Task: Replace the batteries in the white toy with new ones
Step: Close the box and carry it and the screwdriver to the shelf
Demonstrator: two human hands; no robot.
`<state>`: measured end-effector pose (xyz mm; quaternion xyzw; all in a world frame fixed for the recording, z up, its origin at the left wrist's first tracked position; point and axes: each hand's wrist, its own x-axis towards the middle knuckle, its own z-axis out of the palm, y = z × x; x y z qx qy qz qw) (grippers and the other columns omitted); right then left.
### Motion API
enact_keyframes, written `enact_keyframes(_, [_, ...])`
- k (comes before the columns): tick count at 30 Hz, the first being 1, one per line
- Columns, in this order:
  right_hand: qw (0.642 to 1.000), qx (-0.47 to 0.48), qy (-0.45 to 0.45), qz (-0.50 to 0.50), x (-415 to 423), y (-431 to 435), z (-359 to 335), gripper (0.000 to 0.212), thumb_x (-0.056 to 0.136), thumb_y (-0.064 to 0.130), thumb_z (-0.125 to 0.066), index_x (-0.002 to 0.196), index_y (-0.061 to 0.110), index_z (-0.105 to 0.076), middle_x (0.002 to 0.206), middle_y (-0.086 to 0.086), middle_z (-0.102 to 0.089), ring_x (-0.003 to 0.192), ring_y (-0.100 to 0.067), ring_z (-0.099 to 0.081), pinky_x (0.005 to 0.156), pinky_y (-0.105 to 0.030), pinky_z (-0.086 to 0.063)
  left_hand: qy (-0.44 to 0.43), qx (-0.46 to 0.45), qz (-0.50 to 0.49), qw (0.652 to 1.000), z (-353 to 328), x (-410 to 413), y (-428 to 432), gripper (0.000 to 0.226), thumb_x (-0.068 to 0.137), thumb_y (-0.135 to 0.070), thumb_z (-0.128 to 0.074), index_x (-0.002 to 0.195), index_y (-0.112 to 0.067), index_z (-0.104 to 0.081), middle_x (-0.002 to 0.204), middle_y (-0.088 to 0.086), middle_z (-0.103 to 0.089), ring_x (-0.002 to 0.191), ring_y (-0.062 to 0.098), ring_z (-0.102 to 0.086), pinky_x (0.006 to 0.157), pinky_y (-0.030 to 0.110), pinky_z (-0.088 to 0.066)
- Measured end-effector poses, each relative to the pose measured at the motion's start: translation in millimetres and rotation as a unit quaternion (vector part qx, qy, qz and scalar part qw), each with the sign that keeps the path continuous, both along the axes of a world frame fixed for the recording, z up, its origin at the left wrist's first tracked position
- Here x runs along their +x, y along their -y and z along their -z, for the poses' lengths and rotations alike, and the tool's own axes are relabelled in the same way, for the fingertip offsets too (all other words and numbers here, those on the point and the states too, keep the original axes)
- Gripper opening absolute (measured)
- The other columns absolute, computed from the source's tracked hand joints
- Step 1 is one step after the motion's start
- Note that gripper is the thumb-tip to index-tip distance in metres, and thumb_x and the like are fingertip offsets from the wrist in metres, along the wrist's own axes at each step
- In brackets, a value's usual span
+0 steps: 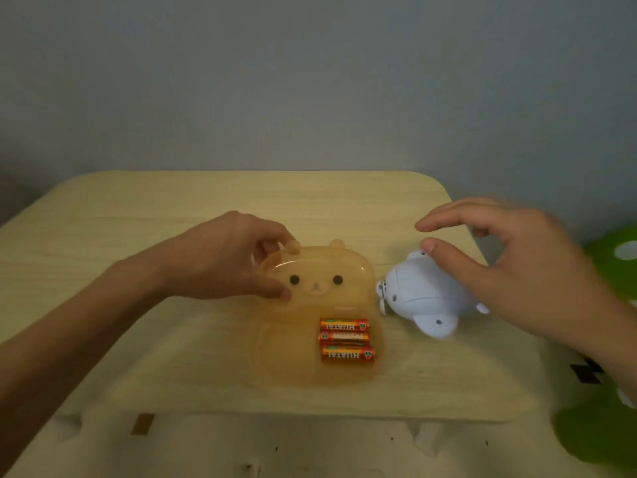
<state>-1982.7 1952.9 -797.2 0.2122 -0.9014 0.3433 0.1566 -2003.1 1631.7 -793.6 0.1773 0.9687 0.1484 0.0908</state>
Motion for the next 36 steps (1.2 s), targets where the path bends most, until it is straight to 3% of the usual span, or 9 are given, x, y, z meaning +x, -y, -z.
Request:
enact_keyframes(4, [0.998,0.051,0.028,-0.032,7.3,31.3,-10.8,0.044,0.095,0.065,-0.051,0.114,0.036,-0.078,0.113,0.027,-0.072,0.120,-0.008,-0.061,0.108,-0.036,-0.047,-0.121,0.094,0.014,0.988,1.9,8.9,1.4,0.041,0.074,-0.036,-0.089,0.103,-0.039,-0.059,0.090,-0.016,-0.066,0.086,-0.002,-0.060,0.068,0.025,-0.049])
enact_keyframes(7, [0.991,0.118,0.034,-0.049,14.3,51.8,-17.1,0.067,0.096,0.076,-0.031,0.126,0.037,-0.076,0.121,0.027,-0.071,0.127,-0.009,-0.053,0.111,-0.048,-0.042,-0.169,0.118,0.061,0.977,-0.2,19.4,-0.3,0.033,0.080,-0.031,-0.083,0.101,-0.033,-0.058,0.094,-0.018,-0.065,0.088,0.005,-0.062,0.071,0.033,-0.056])
enact_keyframes(10, [0.983,0.165,0.053,-0.053,20.5,61.0,-17.1,0.070,0.094,0.078,-0.027,0.129,0.040,-0.074,0.125,0.024,-0.074,0.128,-0.006,-0.048,0.111,-0.047,-0.036,-0.125,0.129,0.092,0.979,-6.9,28.1,3.2,0.035,0.080,-0.047,-0.079,0.106,-0.033,-0.060,0.104,-0.021,-0.066,0.099,0.006,-0.064,0.078,0.028,-0.057])
enact_keyframes(15, [0.974,0.168,0.125,-0.088,35.6,52.4,-23.3,0.065,0.077,0.088,-0.045,0.117,0.047,-0.076,0.118,0.032,-0.070,0.131,0.002,-0.046,0.115,-0.045,-0.038,-0.033,0.237,0.108,0.965,-11.4,42.7,3.2,0.027,0.085,-0.059,-0.066,0.100,-0.036,-0.070,0.111,-0.013,-0.073,0.111,0.016,-0.068,0.089,0.030,-0.057])
enact_keyframes(18, [0.971,0.168,0.142,-0.097,41.6,52.7,-22.4,0.069,0.073,0.090,-0.044,0.114,0.046,-0.076,0.118,0.032,-0.071,0.128,0.004,-0.049,0.114,-0.043,-0.039,-0.004,0.176,0.106,0.979,1.3,45.9,-1.8,0.044,0.079,-0.068,-0.071,0.114,-0.041,-0.067,0.115,-0.021,-0.072,0.111,0.006,-0.068,0.093,0.035,-0.057])
enact_keyframes(23, [0.946,0.285,0.133,-0.077,44.8,56.8,-15.1,0.092,0.071,0.093,-0.045,0.145,0.042,-0.060,0.145,0.032,-0.056,0.139,0.003,-0.030,0.113,-0.032,-0.023,-0.013,0.116,0.120,0.986,9.4,50.7,-7.1,0.079,0.067,-0.078,-0.072,0.137,-0.046,-0.055,0.123,-0.029,-0.064,0.115,-0.001,-0.061,0.095,0.030,-0.054])
enact_keyframes(30, [0.946,0.276,0.155,-0.064,44.6,57.7,-8.6,0.087,0.067,0.093,-0.050,0.138,0.044,-0.063,0.126,0.028,-0.062,0.137,-0.005,-0.033,0.111,-0.037,-0.030,-0.037,0.125,0.126,0.983,17.4,51.8,-7.6,0.073,0.067,-0.072,-0.078,0.131,-0.042,-0.061,0.119,-0.025,-0.064,0.113,0.004,-0.061,0.091,0.032,-0.052])
enact_keyframes(36, [0.950,0.279,0.115,-0.077,47.6,56.6,-6.8,0.094,0.066,0.097,-0.043,0.142,0.045,-0.059,0.135,0.031,-0.058,0.139,-0.004,-0.028,0.109,-0.032,-0.023,-0.050,0.122,0.122,0.984,20.8,53.8,-8.5,0.072,0.066,-0.072,-0.075,0.130,-0.044,-0.058,0.120,-0.028,-0.061,0.113,0.001,-0.060,0.091,0.029,-0.052])
